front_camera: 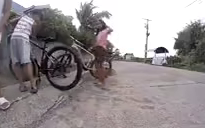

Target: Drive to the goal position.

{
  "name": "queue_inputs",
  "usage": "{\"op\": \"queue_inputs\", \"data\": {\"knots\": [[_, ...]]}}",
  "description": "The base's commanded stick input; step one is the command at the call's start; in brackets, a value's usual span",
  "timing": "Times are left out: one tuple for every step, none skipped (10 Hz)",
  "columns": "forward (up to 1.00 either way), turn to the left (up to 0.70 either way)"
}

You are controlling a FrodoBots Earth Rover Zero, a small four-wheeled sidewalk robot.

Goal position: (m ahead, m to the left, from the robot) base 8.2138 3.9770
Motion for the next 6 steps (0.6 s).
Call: {"op": "queue_inputs", "data": {"knots": [[0.7, 0.0], [0.7, 0.0], [0.7, 0.0], [0.7, 0.0], [0.7, 0.0], [0.7, 0.0]]}}
